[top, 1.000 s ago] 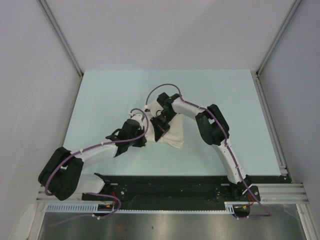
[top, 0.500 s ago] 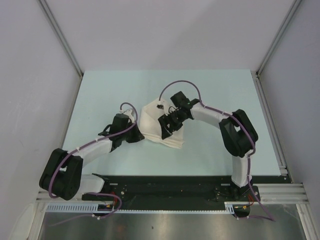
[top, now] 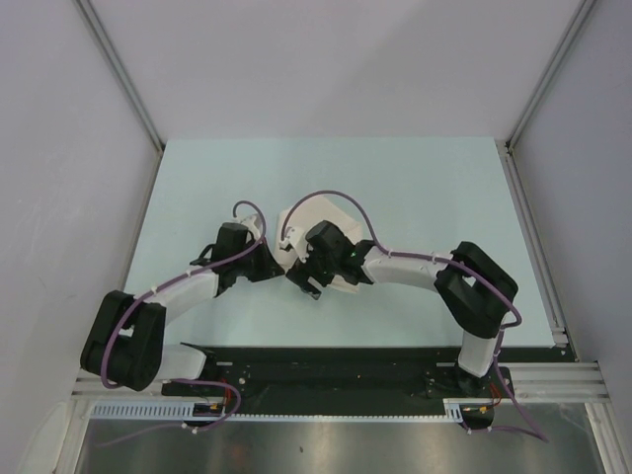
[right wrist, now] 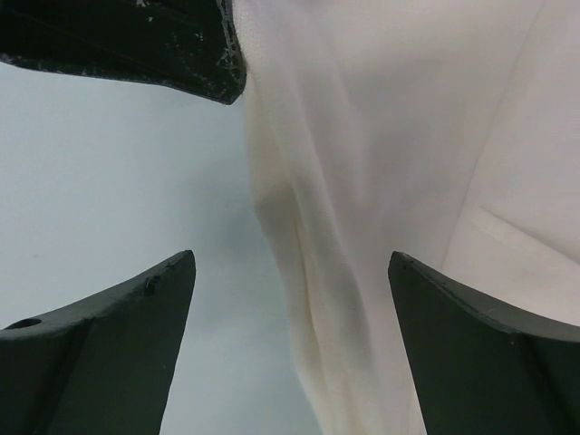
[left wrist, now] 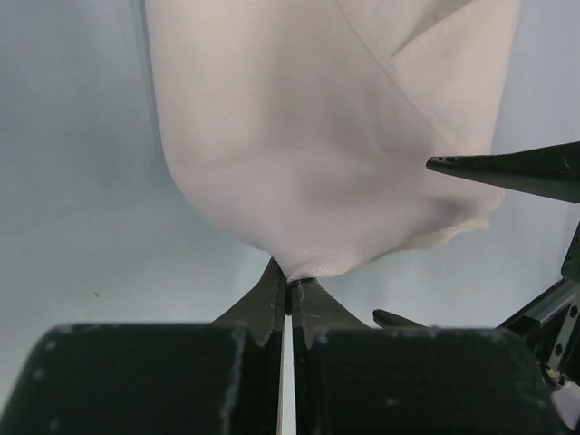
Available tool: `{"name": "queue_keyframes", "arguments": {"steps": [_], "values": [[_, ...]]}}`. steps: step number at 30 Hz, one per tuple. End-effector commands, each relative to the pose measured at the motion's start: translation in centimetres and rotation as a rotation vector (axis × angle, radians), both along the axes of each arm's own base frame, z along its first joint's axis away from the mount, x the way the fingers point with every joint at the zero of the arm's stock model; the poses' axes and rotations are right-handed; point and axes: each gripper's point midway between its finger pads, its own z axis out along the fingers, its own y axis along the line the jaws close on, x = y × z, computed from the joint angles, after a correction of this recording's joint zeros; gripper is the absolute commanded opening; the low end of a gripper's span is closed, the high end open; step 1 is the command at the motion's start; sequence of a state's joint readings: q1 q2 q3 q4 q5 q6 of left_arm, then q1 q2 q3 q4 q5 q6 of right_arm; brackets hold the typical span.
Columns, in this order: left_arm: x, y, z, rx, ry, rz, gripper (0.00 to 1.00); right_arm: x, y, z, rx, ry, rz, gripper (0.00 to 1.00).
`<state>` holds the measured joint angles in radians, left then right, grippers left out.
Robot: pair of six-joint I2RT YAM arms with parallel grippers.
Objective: Fold the napkin, place the utensils inside, and roll it up
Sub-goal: Roll the napkin with the utensil
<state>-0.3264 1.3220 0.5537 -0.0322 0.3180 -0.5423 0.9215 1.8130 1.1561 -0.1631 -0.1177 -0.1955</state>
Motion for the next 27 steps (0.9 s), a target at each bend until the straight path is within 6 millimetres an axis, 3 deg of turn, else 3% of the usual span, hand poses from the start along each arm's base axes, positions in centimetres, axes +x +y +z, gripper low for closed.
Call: {"name": "queue_keyframes", "arguments": {"steps": [1, 5, 6, 9, 11, 12, 14, 15, 17, 18, 19, 22, 26, 27], "values": [[1.4, -0.5, 1.8, -0.061, -0.035, -0.001, 0.00, 3.2, 0.5, 1.6, -0.030, -0.231, -0.067, 0.91], [1.6, -0.1, 1.8, -0.064, -0.032, 0.005, 0.00, 3.1, 0.3, -0.1, -0.090, -0.244, -0.060, 0.84], [1.6, -0.2, 1.8, -0.070, -0.031, 0.003, 0.00, 3.2, 0.3, -0.1, -0.095, -0.245, -0.060, 0.70], [1.5, 0.0, 1.8, -0.079, -0.025, 0.001, 0.00, 2.8, 0.1, -1.1, -0.118, -0.228, -0.048, 0.47], [2.0, -0.2, 2.3, -0.097, -0.051, -0.003, 0.00, 2.4, 0.0, -1.6, -0.131, -0.213, -0.035, 0.35], [2.1, -0.2, 2.3, -0.104, -0.047, -0.004, 0.00, 2.1, 0.2, -1.7, -0.127, -0.201, -0.022, 0.24], [2.2, -0.5, 2.5, -0.125, -0.054, -0.018, 0.00, 1.5, 0.1, -2.1, -0.136, -0.174, -0.004, 0.15], [2.2, -0.6, 2.6, -0.130, -0.058, -0.025, 0.00, 1.2, 0.3, -2.3, -0.128, -0.148, 0.006, 0.00], [2.5, -0.7, 2.9, -0.139, -0.072, -0.042, 0.16, 0.3, 0.5, -2.6, -0.139, -0.085, 0.031, 0.00], [2.6, -0.6, 3.0, -0.132, -0.080, -0.047, 0.28, 0.2, 0.3, -2.6, -0.149, -0.063, 0.020, 0.00], [2.9, -0.3, 3.3, -0.127, -0.093, -0.042, 0.52, -0.3, 0.4, -2.8, -0.147, -0.021, 0.034, 0.00], [3.6, 1.1, 4.3, -0.094, -0.153, 0.003, 0.78, -1.4, 0.3, -2.4, -0.143, 0.108, 0.036, 0.00], [3.5, 2.5, 5.3, -0.036, -0.217, 0.047, 0.82, -2.9, -0.5, -2.0, -0.166, 0.259, 0.033, 0.00], [3.4, 2.8, 5.9, -0.031, -0.247, 0.059, 0.82, -3.0, 0.1, -1.4, -0.146, 0.291, 0.045, 0.00]]}}
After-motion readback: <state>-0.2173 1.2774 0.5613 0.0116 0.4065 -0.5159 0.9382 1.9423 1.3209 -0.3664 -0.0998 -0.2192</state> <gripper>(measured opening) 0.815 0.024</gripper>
